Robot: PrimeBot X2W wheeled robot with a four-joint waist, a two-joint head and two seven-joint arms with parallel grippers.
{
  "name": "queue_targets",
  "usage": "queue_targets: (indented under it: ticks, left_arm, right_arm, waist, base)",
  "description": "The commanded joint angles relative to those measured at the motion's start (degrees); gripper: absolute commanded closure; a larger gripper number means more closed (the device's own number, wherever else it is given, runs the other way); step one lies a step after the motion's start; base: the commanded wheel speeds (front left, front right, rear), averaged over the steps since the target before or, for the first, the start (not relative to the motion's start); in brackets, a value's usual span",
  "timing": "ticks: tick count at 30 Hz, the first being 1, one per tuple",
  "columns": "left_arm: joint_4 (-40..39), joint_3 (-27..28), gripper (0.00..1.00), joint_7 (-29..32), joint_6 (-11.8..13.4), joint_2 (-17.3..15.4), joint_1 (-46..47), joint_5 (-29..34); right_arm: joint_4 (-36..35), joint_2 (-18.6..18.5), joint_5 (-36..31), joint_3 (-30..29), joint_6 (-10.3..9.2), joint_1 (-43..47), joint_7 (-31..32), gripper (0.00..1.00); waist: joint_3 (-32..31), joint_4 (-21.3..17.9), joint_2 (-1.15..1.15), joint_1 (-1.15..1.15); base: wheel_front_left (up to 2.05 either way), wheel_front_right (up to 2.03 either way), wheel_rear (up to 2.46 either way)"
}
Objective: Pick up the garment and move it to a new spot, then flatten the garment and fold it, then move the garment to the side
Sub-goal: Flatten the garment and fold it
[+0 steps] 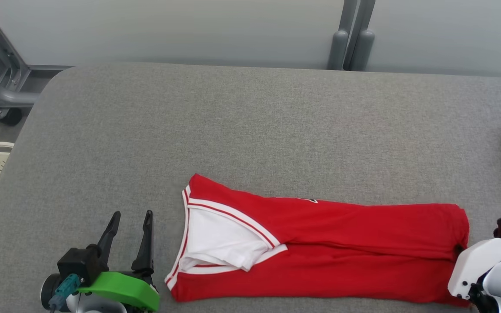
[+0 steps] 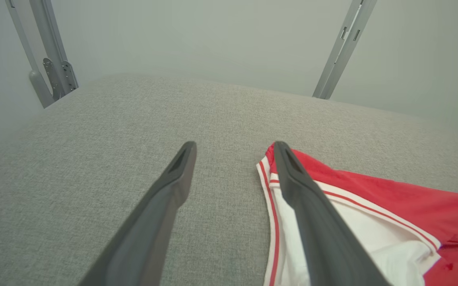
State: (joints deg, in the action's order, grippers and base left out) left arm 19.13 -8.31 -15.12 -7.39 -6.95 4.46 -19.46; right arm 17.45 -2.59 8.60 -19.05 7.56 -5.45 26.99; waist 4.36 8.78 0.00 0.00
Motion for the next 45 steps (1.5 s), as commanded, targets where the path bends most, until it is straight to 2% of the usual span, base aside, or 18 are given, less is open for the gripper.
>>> queue_targets:
  ticks: [1,14,21,25,31,32,40,45]
  left_arm:
    - [-0.2,0.2,0.00,0.0,-0.1,-0.1,0.5,-0.2]
    - [-0.8,-0.1,0.00,0.0,-0.1,0.1,-0.2,0.1]
    - [-0.5,-0.7,0.00,0.0,-0.1,-0.2,-0.4,0.0]
    - [-0.1,-1.1,0.00,0.0,-0.1,-0.1,-0.4,0.1]
    - [-0.1,-1.7,0.00,0.0,-0.1,-0.2,-0.6,0.3]
    - [-0.2,-1.8,0.00,0.0,-0.1,-0.3,-0.6,0.2]
    - [-0.2,-2.6,0.00,0.0,-0.1,-0.5,0.5,0.1]
    - [0.1,-3.3,0.00,0.0,-0.1,-0.3,1.5,-0.2]
  right_arm:
    - [-1.1,-0.5,-1.1,-1.8,-0.15,0.7,-0.4,1.00]
    - [-11.7,-0.5,-7.3,-13.0,-0.15,4.0,2.0,1.00]
    - [-17.6,-0.4,-9.1,-12.9,-0.14,3.9,3.8,1.00]
    - [-20.0,-0.3,-7.0,-7.0,-0.12,5.2,6.7,1.00]
    - [-21.1,-0.4,-2.8,6.1,-0.12,7.1,8.7,1.00]
    - [-20.6,-0.4,-1.9,10.0,-0.12,6.6,8.8,1.00]
    - [-16.2,-0.4,0.9,25.3,-0.12,0.2,8.1,1.00]
    - [-11.8,-0.4,3.5,32.7,-0.11,-4.3,7.6,1.00]
  waist:
    - [0.0,-0.1,0.00,0.00]
    - [-0.3,-1.4,0.00,0.00]
    - [-0.9,-1.8,0.00,0.00]
    - [-1.6,-1.6,0.00,0.00]
    - [-2.0,-1.2,0.00,0.00]
    - [-2.1,-1.1,0.00,0.00]
    - [-1.5,-0.3,0.00,0.00]
    - [-0.9,0.6,0.00,0.00]
  base:
    - [0.00,0.00,0.00]
    - [0.00,0.00,0.00]
    - [0.00,0.00,0.00]
    - [0.00,0.00,0.00]
    - [0.00,0.00,0.00]
    - [0.00,0.00,0.00]
    - [0.00,0.00,0.00]
    - [0.00,0.00,0.00]
